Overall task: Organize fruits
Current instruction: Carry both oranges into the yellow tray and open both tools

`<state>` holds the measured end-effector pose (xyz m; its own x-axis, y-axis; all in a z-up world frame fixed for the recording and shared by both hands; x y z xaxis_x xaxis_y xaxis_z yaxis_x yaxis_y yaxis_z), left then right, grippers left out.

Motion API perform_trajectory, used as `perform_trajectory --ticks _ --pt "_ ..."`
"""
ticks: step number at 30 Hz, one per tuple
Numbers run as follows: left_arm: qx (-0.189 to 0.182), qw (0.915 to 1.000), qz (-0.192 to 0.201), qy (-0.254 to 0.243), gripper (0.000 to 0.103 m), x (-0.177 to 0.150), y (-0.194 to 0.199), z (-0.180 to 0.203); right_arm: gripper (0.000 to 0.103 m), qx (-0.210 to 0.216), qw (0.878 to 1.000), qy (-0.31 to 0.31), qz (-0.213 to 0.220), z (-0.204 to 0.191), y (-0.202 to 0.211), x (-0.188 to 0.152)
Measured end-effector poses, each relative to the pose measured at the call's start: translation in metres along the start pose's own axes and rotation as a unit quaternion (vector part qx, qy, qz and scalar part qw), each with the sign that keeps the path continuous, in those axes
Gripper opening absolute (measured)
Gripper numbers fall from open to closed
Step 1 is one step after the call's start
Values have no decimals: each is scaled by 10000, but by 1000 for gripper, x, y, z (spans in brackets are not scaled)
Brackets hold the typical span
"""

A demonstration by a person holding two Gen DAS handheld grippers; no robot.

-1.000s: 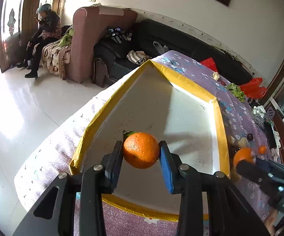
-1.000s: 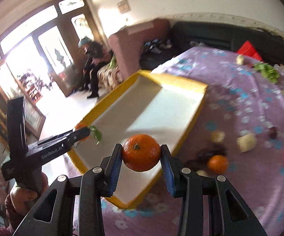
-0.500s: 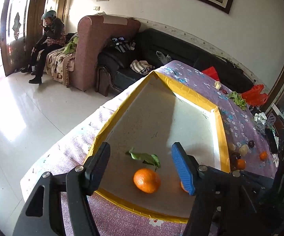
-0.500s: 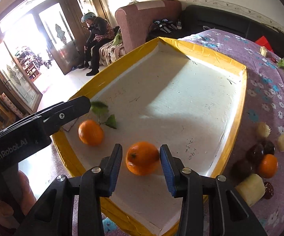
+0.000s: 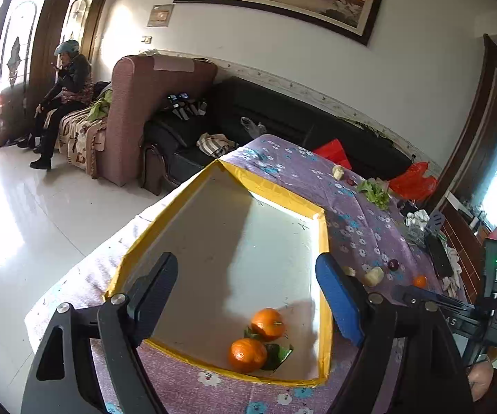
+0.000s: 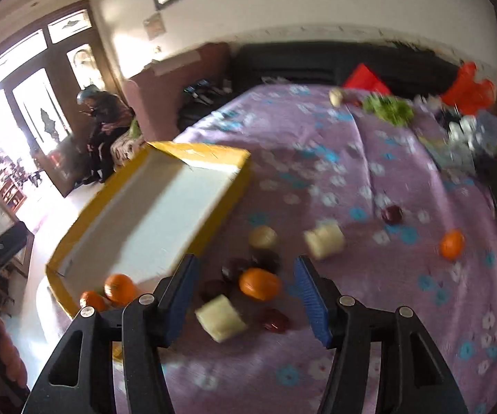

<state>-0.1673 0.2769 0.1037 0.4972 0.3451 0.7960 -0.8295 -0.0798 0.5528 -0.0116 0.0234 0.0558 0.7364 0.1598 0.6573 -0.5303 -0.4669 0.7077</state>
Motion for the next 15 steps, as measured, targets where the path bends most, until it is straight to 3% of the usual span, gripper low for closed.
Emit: perform_trajectory --ticks 5,15 --pt "-117 9989 -182 -417 82 -9 -7 25 63 51 9995 -114 -290 14 -17 -21" --pt "-575 9936 -484 -849 82 -21 -20 59 63 254 9971 -19 -716 5 -64 -13"
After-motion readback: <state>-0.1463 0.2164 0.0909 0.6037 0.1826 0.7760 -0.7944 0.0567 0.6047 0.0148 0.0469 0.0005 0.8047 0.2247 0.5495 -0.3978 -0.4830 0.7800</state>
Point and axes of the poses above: each gripper's, at about its wrist camera, not at the fingertips, and y roughly against the way its jaws point, z to its right, x to its top, the point moved 2 cm from there along -y, roughly the way its jaws point, and after that the axes turned 3 degrees about -y, right-handed, at the moved point
